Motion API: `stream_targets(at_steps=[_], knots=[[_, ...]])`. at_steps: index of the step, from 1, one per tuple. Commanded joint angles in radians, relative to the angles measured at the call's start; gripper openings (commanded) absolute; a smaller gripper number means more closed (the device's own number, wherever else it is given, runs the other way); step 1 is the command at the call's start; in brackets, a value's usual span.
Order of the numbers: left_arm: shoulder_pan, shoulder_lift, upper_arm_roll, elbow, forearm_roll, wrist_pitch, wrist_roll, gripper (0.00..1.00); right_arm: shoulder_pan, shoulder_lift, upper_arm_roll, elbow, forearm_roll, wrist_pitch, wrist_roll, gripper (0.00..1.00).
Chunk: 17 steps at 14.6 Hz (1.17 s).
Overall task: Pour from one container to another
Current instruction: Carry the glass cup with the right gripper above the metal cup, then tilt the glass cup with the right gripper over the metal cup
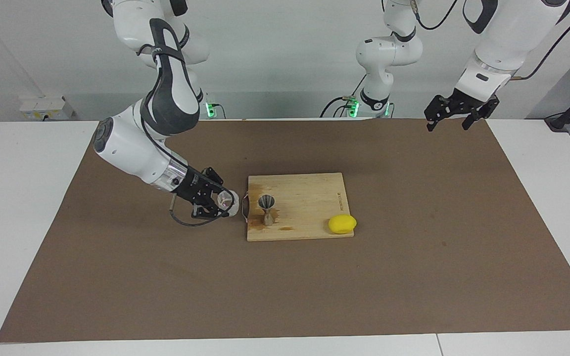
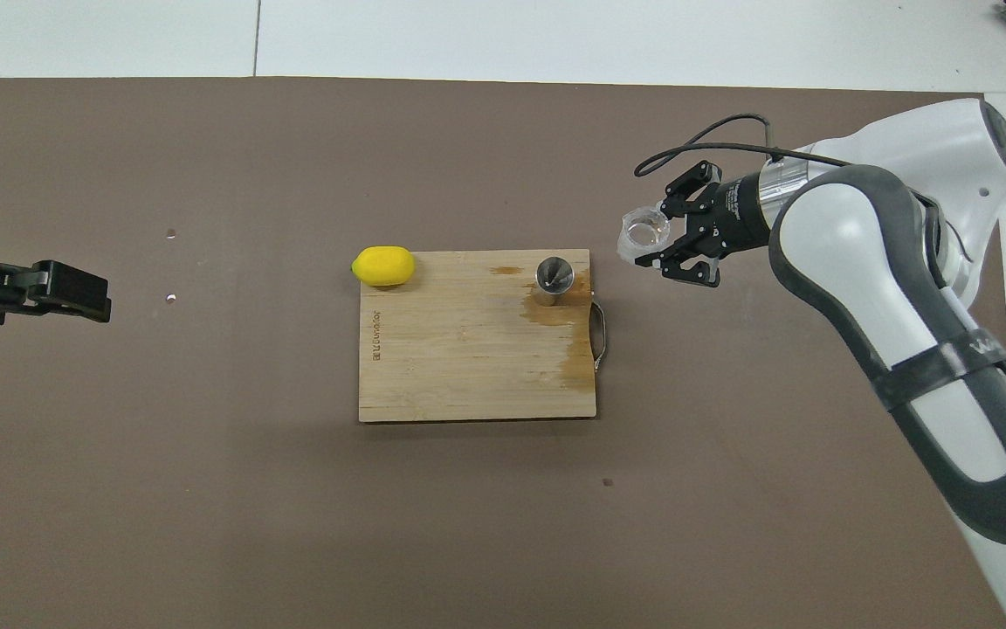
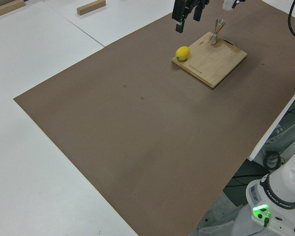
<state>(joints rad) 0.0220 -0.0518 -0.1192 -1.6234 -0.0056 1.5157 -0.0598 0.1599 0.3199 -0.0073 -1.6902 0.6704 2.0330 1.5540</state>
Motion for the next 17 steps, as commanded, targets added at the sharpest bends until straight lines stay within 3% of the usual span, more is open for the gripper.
stream_targets(at_steps=[1,4,9,17], knots=[[-0.004,-0.019,0.009,-0.01,-0.001,-0.014,0.012,1.0,0.03,0.028,-0.002,0.047,-0.037,0.007,0.047,0.0],[-0.004,-0.019,0.009,-0.009,-0.001,-0.014,0.012,1.0,0.082,0.037,0.0,0.078,-0.153,0.009,0.095,0.0],[-0.004,-0.019,0.009,-0.01,-0.001,-0.014,0.012,1.0,0.104,0.047,-0.002,0.096,-0.179,0.009,0.117,0.0],[-0.004,-0.019,0.009,-0.009,-0.001,-0.014,0.012,1.0,0.159,0.041,0.001,0.098,-0.394,0.01,0.13,0.0]])
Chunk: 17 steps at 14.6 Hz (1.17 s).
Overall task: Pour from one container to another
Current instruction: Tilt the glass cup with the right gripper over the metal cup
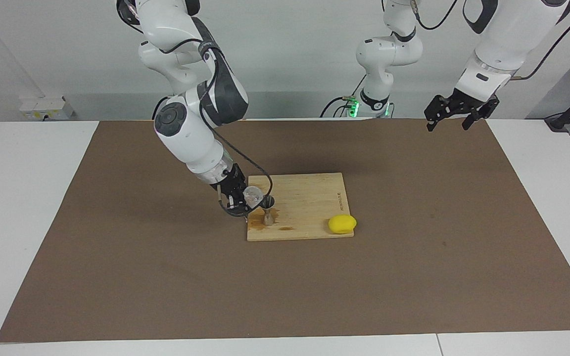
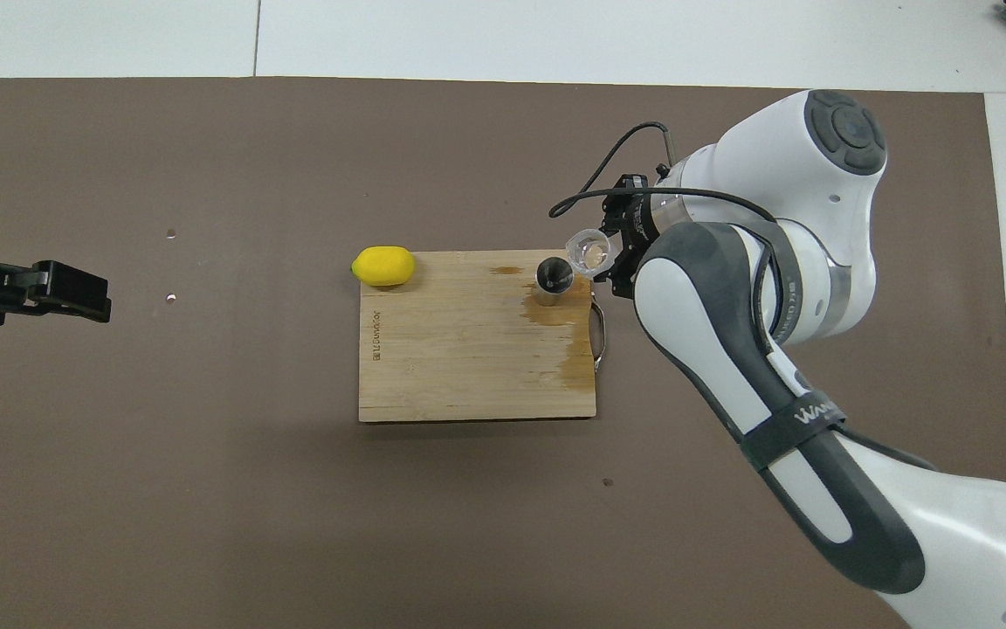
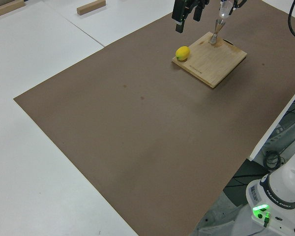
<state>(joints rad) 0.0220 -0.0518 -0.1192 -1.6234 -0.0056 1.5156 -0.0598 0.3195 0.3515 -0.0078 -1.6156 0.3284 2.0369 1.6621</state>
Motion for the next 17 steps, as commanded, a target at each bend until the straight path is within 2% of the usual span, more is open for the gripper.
stream_targets(at_steps=[1,7,17], knots=[[-0.004,-0.019,0.009,-0.009,-0.001,-0.014,0.012,1.0,0.016,0.009,0.002,0.023,-0.078,0.005,0.021,0.0],[-0.004,-0.019,0.009,-0.009,-0.001,-0.014,0.012,1.0,0.071,0.007,0.003,0.022,-0.256,0.006,0.008,0.0],[-0.004,-0.019,0.009,-0.01,-0.001,-0.014,0.012,1.0,0.116,0.001,0.005,0.008,-0.417,0.0,-0.044,0.0]])
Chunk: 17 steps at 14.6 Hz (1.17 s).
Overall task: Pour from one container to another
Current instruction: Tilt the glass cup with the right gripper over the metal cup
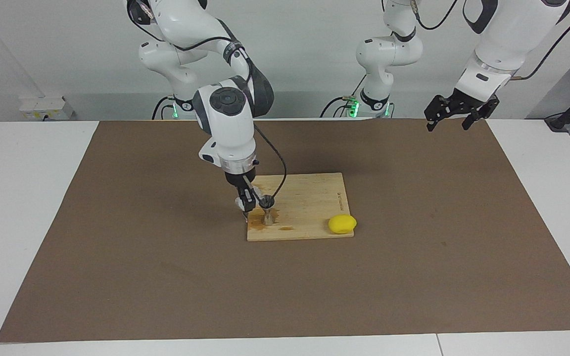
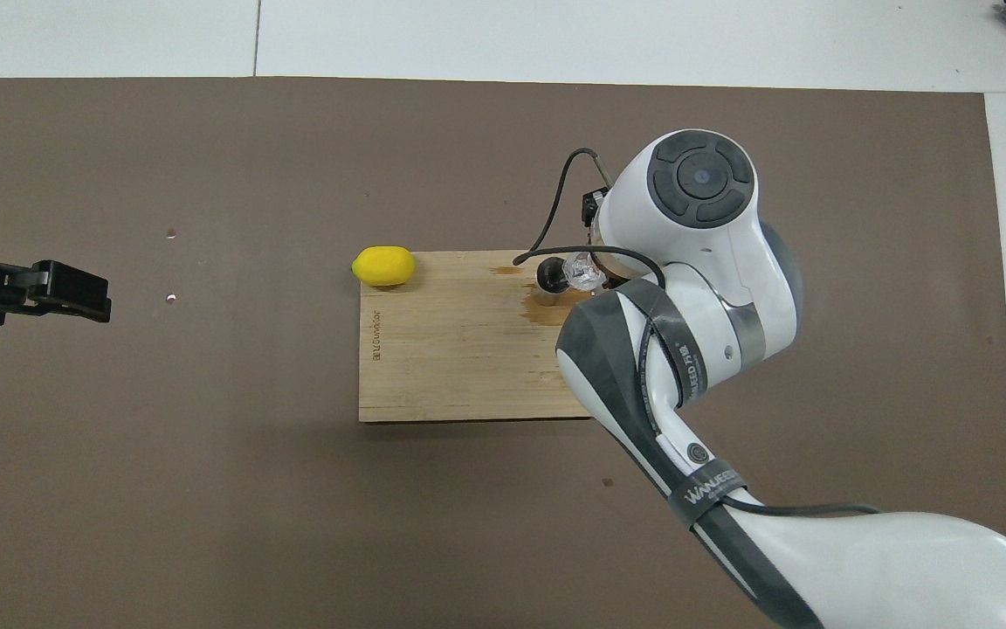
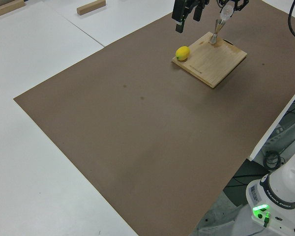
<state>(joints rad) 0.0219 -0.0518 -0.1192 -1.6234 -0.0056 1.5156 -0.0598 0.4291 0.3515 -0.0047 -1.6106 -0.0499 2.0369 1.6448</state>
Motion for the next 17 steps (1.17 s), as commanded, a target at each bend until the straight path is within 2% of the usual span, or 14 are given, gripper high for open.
stream_targets(at_steps=[1,17], knots=[[-0.004,-0.019,0.009,-0.01,-0.001,-0.014,0.012,1.0,0.008,0.0,0.002,0.0,-0.048,0.0,-0.036,0.0],[-0.004,-0.019,0.009,-0.009,-0.001,-0.014,0.012,1.0,0.043,-0.014,0.003,-0.025,-0.203,0.037,-0.065,0.0]])
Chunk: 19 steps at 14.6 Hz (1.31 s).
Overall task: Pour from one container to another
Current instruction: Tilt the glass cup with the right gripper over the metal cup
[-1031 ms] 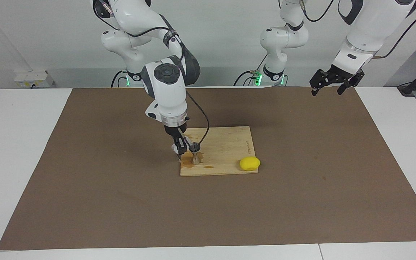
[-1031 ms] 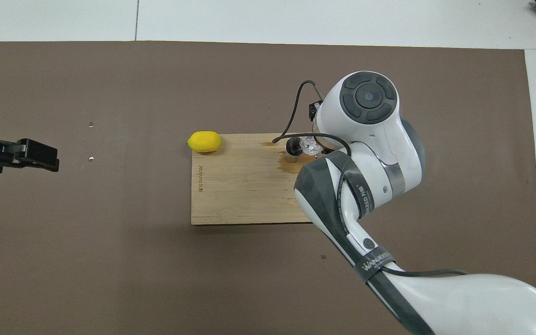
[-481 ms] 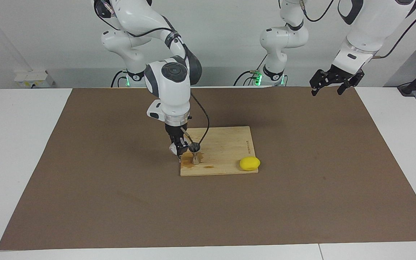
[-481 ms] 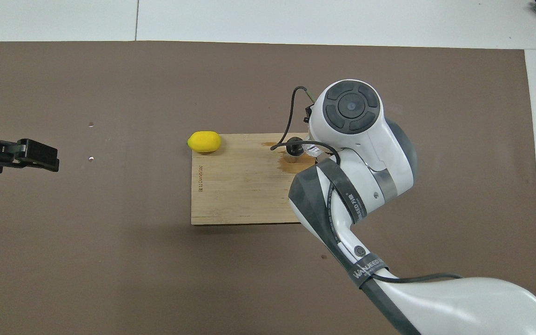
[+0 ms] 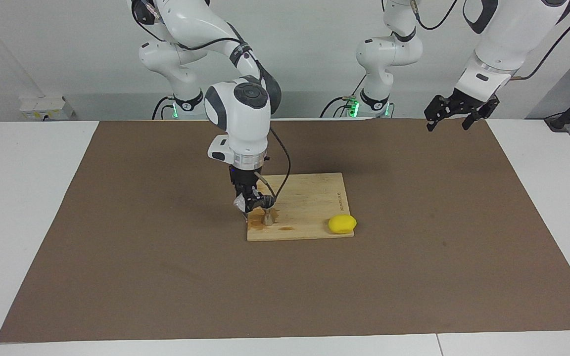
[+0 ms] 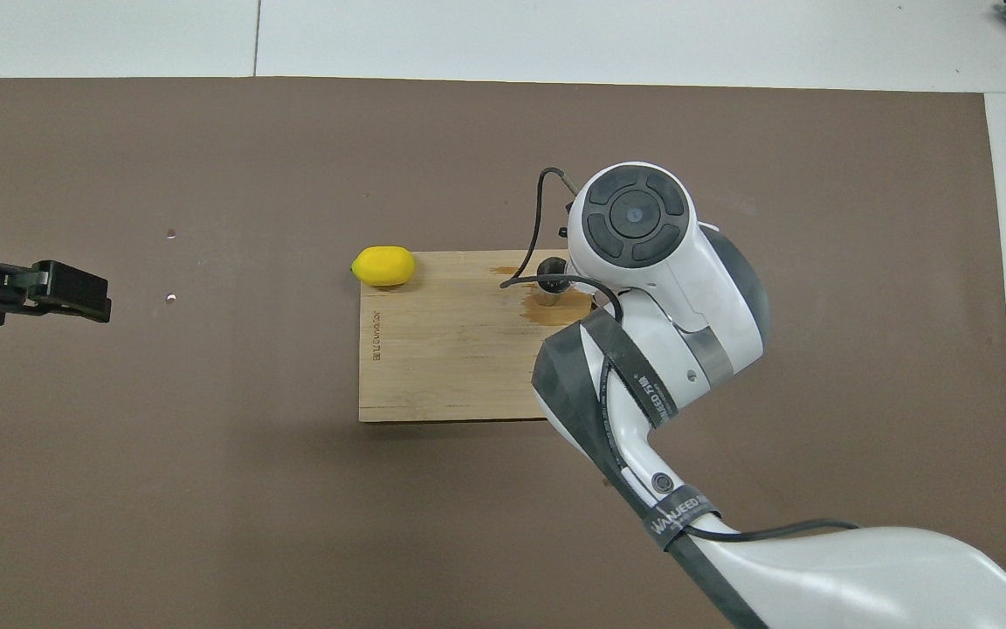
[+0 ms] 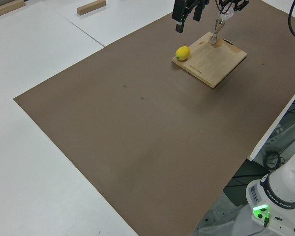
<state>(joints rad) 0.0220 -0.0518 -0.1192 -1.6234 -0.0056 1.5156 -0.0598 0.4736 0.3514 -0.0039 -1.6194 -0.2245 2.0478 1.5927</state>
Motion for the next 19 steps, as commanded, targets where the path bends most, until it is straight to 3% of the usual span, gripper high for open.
stream_targets(at_steps=[1,8,19], knots=[[-0.004,-0.019,0.009,-0.009,-0.001,-0.014,0.012,1.0,-0.001,-0.014,0.002,-0.016,-0.029,0.026,-0.013,0.0],[-0.004,-0.019,0.009,-0.009,-0.001,-0.014,0.012,1.0,-0.003,-0.011,0.004,-0.004,-0.004,0.008,-0.007,0.0],[-0.004,-0.019,0.009,-0.009,-0.001,-0.014,0.012,1.0,-0.089,-0.011,-0.004,0.016,0.272,-0.001,-0.01,0.0]])
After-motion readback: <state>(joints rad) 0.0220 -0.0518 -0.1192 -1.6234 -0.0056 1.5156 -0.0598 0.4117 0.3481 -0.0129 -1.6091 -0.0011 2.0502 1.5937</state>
